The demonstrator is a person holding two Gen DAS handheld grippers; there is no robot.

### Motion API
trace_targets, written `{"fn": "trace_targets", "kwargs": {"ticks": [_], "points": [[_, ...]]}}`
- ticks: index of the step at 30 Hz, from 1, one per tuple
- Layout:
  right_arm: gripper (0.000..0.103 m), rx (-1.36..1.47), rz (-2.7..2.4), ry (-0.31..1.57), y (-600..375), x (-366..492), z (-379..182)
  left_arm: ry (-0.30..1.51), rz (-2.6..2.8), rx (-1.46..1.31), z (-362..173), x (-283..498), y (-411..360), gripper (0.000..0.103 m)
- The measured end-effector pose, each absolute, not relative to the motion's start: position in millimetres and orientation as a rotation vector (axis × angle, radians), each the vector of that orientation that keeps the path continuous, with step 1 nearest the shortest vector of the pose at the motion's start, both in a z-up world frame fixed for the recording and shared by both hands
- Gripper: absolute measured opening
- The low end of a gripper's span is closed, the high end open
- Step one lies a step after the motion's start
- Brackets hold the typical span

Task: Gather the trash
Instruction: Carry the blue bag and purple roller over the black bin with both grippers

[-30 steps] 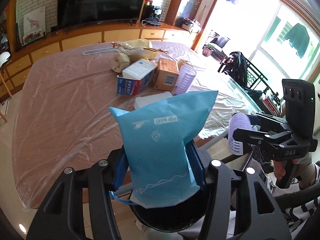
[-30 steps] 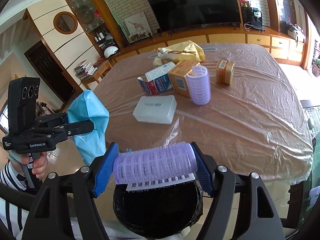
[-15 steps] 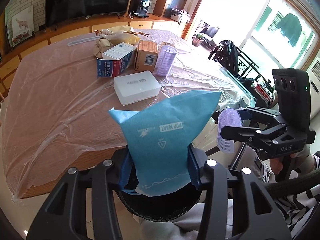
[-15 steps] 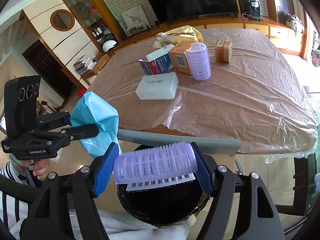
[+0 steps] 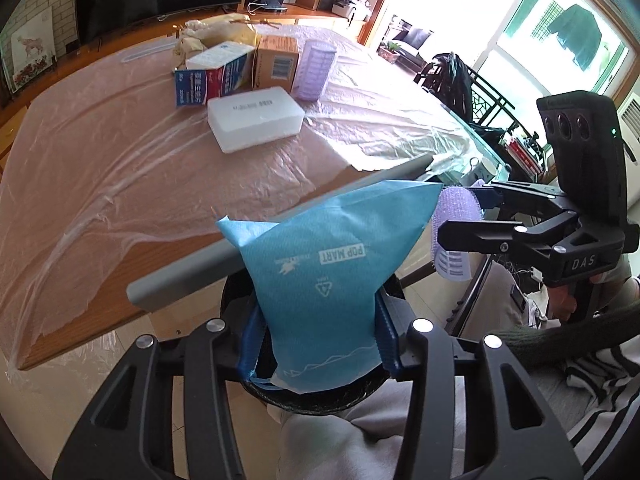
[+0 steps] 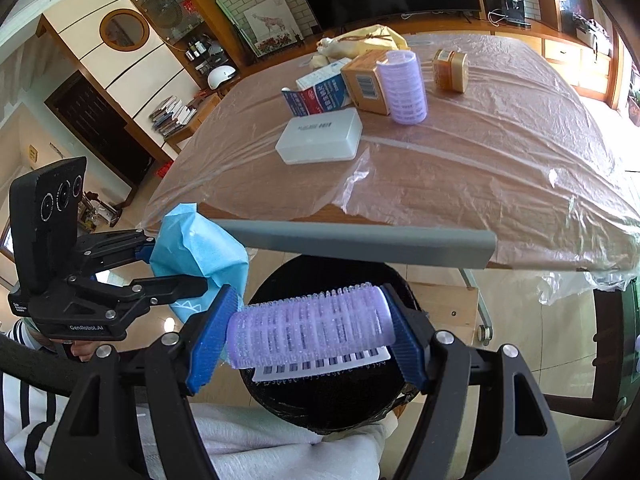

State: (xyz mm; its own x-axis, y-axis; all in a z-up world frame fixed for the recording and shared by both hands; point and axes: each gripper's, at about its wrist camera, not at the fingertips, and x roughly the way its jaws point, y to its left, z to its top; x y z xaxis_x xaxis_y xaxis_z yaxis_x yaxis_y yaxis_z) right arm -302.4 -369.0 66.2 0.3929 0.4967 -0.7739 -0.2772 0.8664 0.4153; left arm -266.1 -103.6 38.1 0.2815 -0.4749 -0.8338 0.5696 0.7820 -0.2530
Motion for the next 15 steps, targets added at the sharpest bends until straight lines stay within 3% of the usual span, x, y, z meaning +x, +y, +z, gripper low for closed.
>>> {"fn": "trace_targets", "kwargs": {"ticks": [15], "points": [[0.071,0.154,0.481,1.12,-350.6,-303.1,36.7,1.125,-0.657,0.164,-1.9,-274.8,-105.3,0.048]]}}
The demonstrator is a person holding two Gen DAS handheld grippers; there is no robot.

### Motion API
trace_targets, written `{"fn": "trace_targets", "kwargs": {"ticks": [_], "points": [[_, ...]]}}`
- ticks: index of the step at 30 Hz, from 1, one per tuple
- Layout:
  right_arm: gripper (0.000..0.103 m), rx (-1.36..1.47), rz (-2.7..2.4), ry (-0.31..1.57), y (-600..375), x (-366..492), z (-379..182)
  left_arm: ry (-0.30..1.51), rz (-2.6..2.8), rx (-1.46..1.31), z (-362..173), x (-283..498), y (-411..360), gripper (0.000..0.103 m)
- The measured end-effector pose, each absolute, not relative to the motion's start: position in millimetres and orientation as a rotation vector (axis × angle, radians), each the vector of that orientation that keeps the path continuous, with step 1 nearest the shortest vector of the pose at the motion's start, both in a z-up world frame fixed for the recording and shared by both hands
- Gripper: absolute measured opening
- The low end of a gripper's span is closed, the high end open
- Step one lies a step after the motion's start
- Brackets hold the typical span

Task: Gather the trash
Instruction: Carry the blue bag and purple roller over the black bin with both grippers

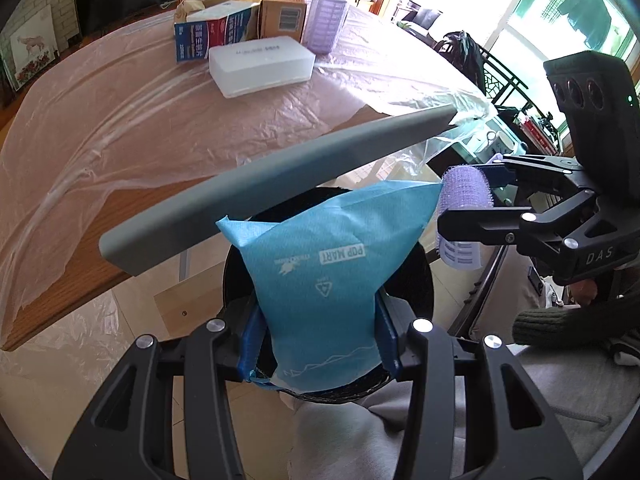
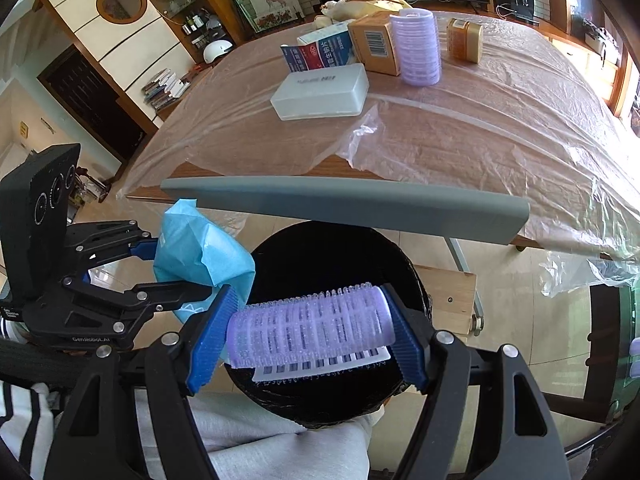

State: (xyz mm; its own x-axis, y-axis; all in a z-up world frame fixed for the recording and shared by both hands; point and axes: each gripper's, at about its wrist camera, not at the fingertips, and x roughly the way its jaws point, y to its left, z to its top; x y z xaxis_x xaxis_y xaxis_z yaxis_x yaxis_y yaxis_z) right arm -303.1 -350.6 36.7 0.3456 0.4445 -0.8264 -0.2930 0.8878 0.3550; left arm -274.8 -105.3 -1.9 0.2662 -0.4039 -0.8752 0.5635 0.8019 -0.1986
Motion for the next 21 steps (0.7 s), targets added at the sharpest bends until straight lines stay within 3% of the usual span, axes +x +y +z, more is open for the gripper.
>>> {"fn": "trace_targets", "kwargs": {"ticks": [21], "points": [[0.071,0.113,0.459,1.208,-341.9,-297.2,-17.4,1.175,-0.58,0.207,-51.8,-271.8,-119.7,0.048]]}}
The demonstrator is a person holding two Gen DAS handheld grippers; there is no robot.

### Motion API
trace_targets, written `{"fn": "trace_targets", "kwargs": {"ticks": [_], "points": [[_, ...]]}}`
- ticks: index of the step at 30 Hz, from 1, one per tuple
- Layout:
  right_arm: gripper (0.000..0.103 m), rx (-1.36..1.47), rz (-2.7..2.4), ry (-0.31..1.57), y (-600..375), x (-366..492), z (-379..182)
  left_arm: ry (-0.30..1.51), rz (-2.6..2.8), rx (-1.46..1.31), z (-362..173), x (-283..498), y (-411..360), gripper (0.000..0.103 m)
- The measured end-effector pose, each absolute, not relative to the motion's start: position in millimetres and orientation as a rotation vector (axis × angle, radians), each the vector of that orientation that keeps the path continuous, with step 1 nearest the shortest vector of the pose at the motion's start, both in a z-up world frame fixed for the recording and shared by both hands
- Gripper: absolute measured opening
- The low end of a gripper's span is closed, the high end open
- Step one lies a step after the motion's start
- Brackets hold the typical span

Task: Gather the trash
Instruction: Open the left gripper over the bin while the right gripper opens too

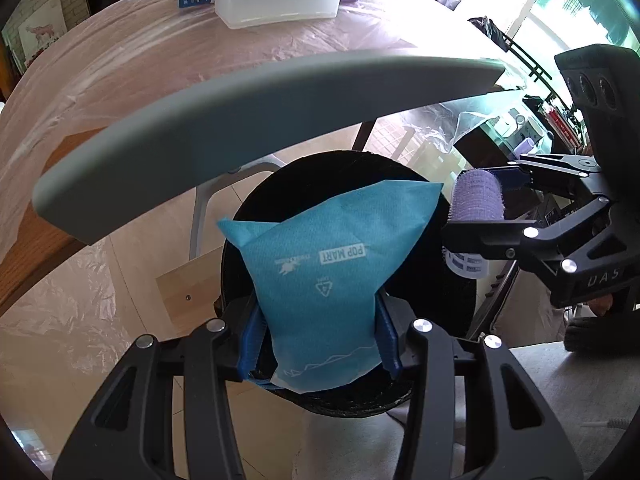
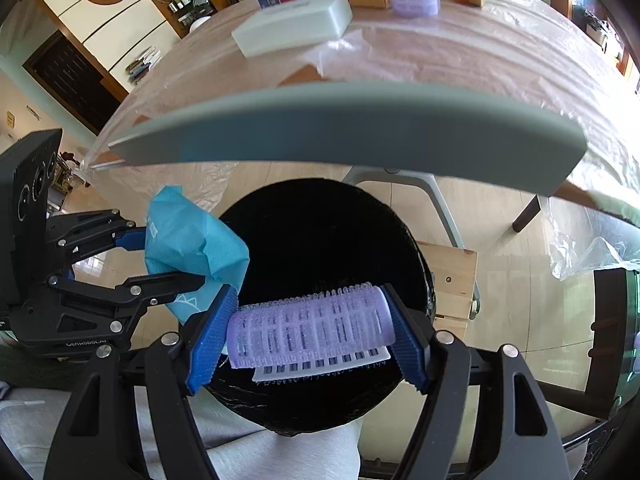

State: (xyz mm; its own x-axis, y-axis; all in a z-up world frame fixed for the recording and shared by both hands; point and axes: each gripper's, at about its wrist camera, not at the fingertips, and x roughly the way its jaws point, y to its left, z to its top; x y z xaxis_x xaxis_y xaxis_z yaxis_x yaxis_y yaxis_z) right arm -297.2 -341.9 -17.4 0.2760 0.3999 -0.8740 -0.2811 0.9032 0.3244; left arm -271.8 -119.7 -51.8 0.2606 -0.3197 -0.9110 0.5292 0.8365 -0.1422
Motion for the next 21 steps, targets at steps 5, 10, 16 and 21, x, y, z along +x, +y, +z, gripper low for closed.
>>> {"fn": "trace_targets", "kwargs": {"ticks": [5,10,16,21], "points": [[0.071,0.107,0.462,1.214,-337.1,-297.3,-26.2,1.191,-0.571,0.207,-62.7,-268.8,-120.7,0.048],[0.071,0.103,0.458,1.211,-335.2,-294.4,-27.8,1.199,-0.565,0.207,-66.6,-264.6,-118.7,0.048],[0.071,0.107,0.45,1.213,-335.5,-293.7,-29.3,1.206,-0.569,0.219,-69.8,-262.8,-119.1,0.048],[0.081,0.096,0.444,1.203,-335.5,-293.7,-26.5,1.17,-0.572,0.241,-64.6,-266.8,-122.2,0.073]]}}
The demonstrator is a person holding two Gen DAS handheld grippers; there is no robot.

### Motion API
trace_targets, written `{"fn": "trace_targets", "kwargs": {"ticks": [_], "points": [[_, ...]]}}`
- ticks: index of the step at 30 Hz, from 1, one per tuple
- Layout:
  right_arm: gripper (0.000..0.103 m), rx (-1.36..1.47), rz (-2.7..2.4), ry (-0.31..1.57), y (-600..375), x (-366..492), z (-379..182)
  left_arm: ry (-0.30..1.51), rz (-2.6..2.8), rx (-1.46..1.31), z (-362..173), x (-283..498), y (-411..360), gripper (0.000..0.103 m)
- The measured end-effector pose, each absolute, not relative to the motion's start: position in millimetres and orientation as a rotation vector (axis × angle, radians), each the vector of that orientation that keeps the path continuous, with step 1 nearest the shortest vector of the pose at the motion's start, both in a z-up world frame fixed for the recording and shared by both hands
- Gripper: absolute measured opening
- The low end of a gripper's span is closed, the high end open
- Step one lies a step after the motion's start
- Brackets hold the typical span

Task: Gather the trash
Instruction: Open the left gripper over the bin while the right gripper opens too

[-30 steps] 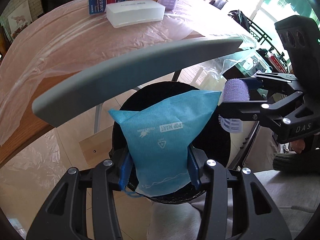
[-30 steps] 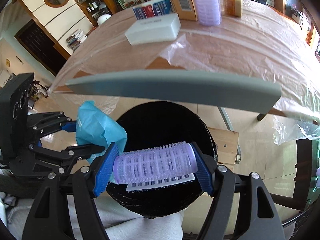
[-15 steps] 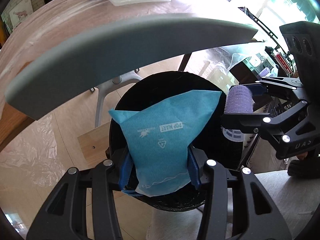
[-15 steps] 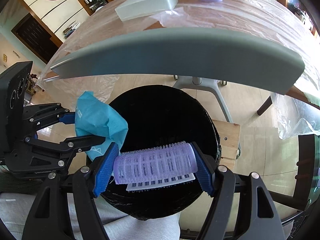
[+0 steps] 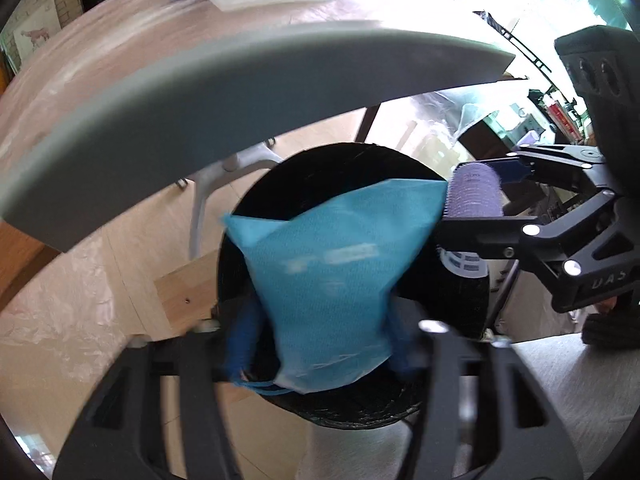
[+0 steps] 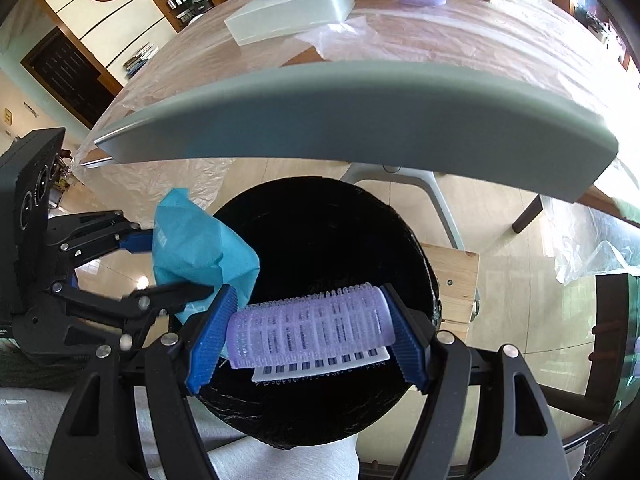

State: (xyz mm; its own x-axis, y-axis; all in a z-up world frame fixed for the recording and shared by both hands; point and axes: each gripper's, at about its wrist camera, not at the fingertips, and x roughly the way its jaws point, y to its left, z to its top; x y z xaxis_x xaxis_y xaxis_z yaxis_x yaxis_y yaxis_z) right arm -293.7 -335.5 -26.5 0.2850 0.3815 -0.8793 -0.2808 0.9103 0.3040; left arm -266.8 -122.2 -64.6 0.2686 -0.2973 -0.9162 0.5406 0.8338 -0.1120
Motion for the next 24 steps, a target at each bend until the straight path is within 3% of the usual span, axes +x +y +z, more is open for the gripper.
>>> {"fn": "trace_targets", "kwargs": {"ticks": [2,12,14,17,24], "points": [[0.088,0.093,0.429,1.19,-338.6,-294.2,-23.6,1.132,-0.557,0.255,-59.3,-269.2,-122.0,0.083],[0.088,0.082,0.372,1.066,-354.9,-301.2,15.3,1.093,-0.528,0.208,-33.4,-271.4,-109.3,0.083],[0.093,0.077,0.346,1.01,-361.6,-302.0,32.2,1.053,-0.531,0.181,-15.2,-274.5,-103.5,0.083],[0.097,0.061,0.289,0.91,-373.4,-296.8,61.9,0.984,-0.52,0.133,13.0,-271.4,-96.8,0.096],[0.099,-0.026,0.173,0.766,-383.5,-245.0,104.3,0.932,-0.492,0.011,49.6,-222.5,-102.4,0.099]]}}
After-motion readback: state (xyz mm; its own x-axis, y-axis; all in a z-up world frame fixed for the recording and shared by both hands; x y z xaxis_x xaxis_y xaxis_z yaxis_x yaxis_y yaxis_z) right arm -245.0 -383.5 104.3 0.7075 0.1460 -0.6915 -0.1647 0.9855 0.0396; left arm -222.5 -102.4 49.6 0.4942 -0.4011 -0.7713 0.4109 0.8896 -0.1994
